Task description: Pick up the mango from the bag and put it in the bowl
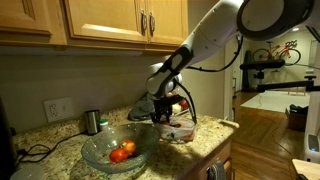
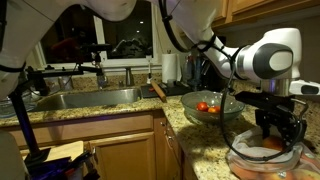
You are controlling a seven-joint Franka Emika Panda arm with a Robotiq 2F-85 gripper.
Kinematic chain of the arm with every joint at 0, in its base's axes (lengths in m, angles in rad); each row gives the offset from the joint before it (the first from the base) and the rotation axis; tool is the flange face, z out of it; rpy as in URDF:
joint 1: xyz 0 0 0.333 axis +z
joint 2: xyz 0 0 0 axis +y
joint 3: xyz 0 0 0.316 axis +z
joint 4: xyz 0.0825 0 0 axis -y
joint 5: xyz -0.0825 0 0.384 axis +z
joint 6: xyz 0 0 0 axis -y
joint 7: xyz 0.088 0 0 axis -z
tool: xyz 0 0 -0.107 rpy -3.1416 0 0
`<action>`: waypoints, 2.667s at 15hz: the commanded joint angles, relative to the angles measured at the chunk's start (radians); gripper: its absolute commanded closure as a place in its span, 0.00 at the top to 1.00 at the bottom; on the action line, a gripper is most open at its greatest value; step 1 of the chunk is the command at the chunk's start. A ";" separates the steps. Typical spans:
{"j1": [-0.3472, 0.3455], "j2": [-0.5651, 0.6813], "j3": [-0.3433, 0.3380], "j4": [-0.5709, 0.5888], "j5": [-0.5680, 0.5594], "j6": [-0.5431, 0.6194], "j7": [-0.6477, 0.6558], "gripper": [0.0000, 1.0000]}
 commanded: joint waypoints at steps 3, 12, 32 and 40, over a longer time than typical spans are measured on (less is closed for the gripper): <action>0.029 -0.151 -0.002 -0.174 -0.030 0.078 -0.017 0.44; 0.073 -0.300 -0.005 -0.363 -0.101 0.126 -0.017 0.44; 0.067 -0.421 0.132 -0.427 0.011 0.242 -0.209 0.44; -0.002 -0.380 0.186 -0.325 0.171 0.135 -0.432 0.44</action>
